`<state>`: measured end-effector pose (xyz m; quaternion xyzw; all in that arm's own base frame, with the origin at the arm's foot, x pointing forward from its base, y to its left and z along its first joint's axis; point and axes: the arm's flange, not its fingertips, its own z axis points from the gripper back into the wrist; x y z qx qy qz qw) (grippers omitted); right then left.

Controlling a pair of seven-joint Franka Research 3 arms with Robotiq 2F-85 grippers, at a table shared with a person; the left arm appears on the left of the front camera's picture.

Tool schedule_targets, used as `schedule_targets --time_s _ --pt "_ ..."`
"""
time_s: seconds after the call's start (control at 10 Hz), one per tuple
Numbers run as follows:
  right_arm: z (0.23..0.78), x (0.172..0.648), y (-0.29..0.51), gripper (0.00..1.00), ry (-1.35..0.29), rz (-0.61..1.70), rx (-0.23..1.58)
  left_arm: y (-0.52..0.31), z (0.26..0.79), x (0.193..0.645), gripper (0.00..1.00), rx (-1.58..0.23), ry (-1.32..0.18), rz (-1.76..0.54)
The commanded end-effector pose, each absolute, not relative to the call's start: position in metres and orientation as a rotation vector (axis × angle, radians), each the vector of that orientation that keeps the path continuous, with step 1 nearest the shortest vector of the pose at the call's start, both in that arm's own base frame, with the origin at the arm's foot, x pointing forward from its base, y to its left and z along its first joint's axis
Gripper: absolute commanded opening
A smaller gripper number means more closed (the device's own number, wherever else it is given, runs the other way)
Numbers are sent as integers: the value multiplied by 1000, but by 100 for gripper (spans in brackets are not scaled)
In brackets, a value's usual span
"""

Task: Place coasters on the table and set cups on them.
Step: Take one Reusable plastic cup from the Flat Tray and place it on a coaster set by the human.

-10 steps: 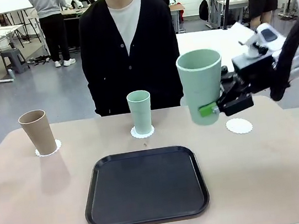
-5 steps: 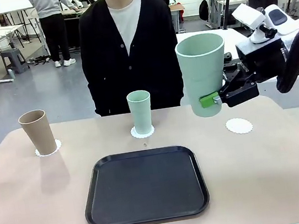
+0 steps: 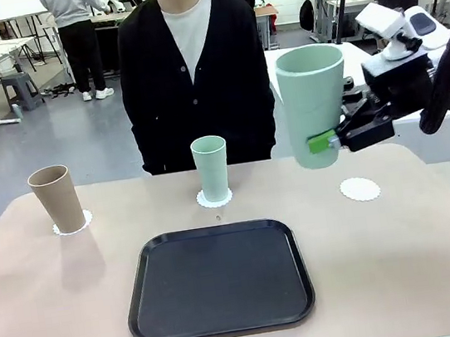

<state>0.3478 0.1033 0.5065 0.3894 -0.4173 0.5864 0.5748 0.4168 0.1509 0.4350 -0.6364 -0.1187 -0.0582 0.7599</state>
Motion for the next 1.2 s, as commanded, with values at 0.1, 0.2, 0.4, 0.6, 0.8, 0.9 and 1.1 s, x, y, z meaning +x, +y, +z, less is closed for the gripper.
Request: schedule_targets --time_s 0.1,0.2,0.4,0.6,0.8,0.9,1.1 --pt "503 437 14 81 -946 1272 1002 151 436 416 100 -1387 -264 -128" --pt "499 457 -15 81 -940 1249 994 151 436 416 100 -1387 -264 -128" --pt "496 481 -63 81 -944 1183 953 151 436 416 100 -1387 -264 -128" --pt "493 487 -85 81 -962 1185 933 151 436 416 100 -1387 -264 -128" --pt "489 489 -85 81 -964 1149 920 151 436 416 100 -1387 -264 -128" --pt "489 489 -85 81 -964 1149 920 151 436 416 100 -1387 -264 -128" --pt "489 489 -85 81 -964 1149 920 151 436 416 100 -1387 -264 -128"
